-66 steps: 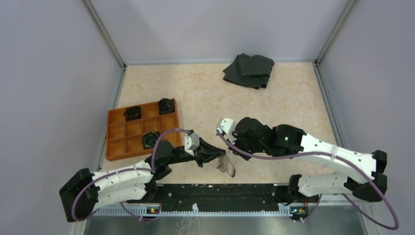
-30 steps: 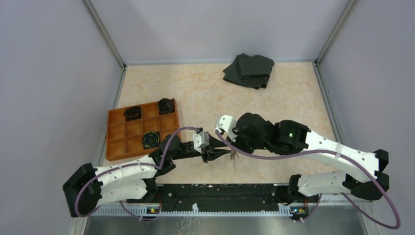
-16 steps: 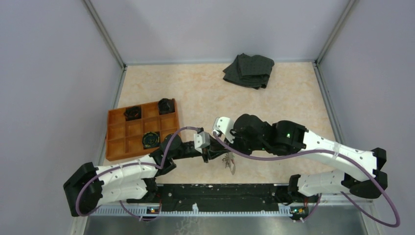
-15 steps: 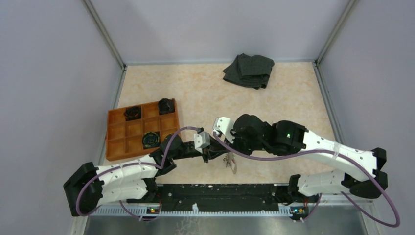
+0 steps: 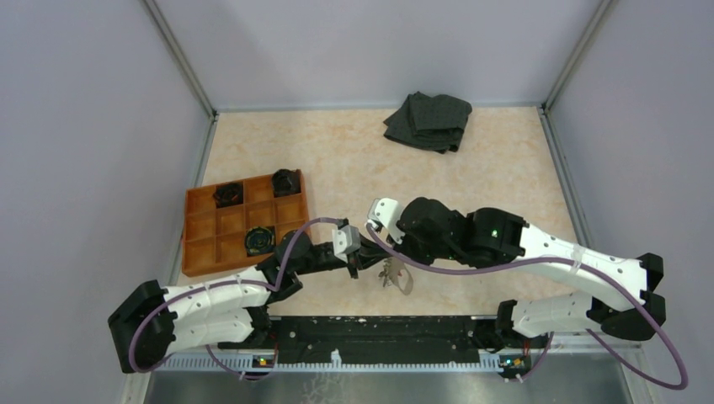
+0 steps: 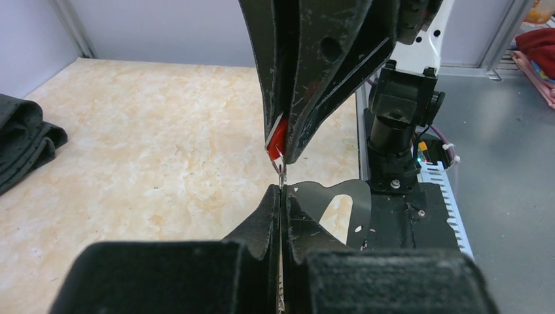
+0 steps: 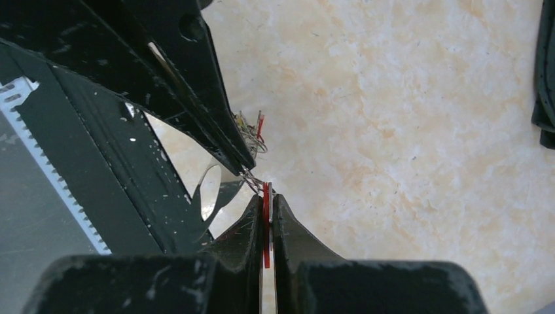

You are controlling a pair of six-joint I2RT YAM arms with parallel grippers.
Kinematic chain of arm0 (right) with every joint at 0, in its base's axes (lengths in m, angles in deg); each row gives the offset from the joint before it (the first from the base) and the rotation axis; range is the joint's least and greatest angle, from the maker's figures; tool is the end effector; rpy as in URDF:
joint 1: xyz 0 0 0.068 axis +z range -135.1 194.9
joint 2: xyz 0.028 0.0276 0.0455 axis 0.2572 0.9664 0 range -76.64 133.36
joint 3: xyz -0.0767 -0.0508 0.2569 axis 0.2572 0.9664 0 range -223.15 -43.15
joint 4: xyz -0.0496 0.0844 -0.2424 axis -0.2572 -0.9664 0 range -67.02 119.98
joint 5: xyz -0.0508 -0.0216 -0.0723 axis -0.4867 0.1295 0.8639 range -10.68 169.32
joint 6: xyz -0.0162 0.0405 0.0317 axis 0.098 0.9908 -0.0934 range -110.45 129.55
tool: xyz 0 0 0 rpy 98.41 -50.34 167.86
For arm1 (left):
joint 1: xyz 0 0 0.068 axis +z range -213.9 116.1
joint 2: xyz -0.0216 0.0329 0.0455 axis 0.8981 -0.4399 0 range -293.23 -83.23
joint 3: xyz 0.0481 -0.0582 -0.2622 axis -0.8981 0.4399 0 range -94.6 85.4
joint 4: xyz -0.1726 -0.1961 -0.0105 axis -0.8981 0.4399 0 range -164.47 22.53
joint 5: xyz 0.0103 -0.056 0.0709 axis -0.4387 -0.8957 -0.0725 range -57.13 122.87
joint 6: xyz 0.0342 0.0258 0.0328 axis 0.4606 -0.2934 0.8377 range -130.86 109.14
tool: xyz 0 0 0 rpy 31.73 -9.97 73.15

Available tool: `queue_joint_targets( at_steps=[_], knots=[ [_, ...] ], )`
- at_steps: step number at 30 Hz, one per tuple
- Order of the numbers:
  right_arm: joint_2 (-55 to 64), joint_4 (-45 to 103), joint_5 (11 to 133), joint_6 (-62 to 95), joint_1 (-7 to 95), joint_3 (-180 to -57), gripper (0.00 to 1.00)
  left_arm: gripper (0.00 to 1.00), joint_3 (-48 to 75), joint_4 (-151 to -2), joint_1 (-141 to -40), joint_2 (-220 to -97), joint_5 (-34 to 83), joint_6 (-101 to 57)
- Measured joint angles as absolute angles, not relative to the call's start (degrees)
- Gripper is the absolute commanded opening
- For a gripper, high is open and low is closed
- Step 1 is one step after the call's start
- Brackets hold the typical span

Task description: Remove the keys from the keyring

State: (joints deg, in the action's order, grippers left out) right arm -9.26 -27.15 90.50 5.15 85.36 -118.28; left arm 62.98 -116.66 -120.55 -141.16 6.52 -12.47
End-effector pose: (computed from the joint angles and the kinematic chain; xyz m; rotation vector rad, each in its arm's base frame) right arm 0.0815 0.2087 0.3670 -1.4069 1.9831 0.2909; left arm 0.1073 -0.1920 0.2561 1.0601 1.1667 -1.1458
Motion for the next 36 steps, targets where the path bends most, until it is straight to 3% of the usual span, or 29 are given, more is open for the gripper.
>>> queue_joint_targets(
  at_steps=[17,23,36],
  knots=[
    [-9.53,-25.9,93.27,7.86,85.51,-112.99,0.0,0.0,66.35,-122.15,-120.59,-138.82,8.32,-16.75],
    [-9.35,-26.84,95.46,7.4,85.62,-114.98,0.0,0.26,66.76,-123.52,-120.61,-138.73,8.73,-17.23],
    [-6.31,-29.4,97.56,3.33,85.62,-120.95,0.0,0.33,66.9,-123.06,-120.61,-137.44,11.38,-14.91]
  ],
)
